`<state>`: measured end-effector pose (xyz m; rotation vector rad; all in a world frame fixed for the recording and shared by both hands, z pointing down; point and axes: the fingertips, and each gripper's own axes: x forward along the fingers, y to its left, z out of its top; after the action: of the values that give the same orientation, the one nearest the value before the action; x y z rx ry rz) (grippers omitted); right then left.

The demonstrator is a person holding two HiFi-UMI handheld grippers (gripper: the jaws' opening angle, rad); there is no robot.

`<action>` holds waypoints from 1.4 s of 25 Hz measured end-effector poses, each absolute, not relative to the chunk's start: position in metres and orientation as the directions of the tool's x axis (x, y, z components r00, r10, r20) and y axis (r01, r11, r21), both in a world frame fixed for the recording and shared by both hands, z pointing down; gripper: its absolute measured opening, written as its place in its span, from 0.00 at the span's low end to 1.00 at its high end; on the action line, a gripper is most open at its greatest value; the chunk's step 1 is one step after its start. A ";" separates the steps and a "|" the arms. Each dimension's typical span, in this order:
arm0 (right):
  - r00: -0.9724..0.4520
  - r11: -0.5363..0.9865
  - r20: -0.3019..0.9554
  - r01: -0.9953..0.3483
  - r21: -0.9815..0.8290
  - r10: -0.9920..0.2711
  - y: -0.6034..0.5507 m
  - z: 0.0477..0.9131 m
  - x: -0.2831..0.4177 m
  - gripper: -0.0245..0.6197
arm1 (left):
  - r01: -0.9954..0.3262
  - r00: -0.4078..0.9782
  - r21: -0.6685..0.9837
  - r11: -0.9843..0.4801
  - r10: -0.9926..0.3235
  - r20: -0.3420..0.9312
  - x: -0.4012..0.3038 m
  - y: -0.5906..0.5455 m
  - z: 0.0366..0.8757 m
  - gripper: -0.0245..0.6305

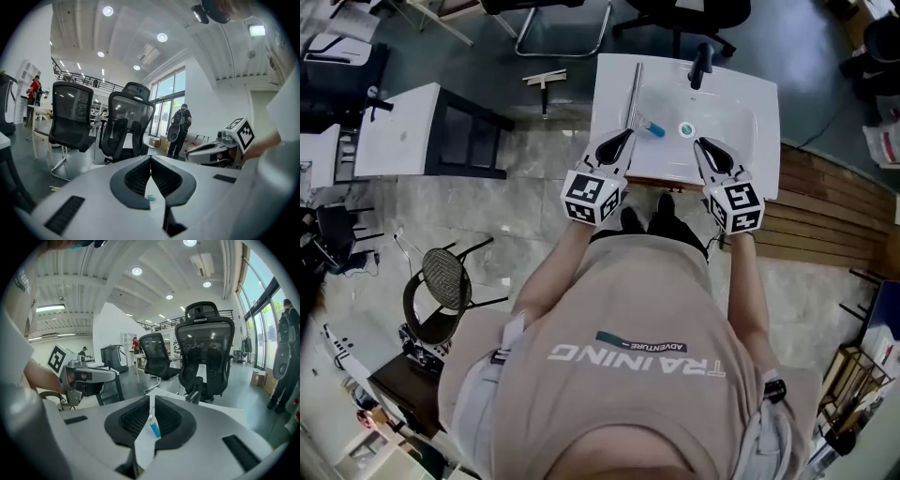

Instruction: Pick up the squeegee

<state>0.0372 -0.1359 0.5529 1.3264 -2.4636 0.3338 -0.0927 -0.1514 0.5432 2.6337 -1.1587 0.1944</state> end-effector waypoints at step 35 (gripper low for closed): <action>-0.746 0.969 0.654 -0.235 -0.076 -0.129 -0.240 0.816 -0.087 0.30 | -0.904 0.425 0.177 -0.389 -0.861 0.278 -0.098 -0.224 0.527 0.06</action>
<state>-0.0869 -0.2395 0.8164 0.2546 -2.4198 0.2006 -0.0979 -0.2242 0.5265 2.3834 -1.5251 0.2019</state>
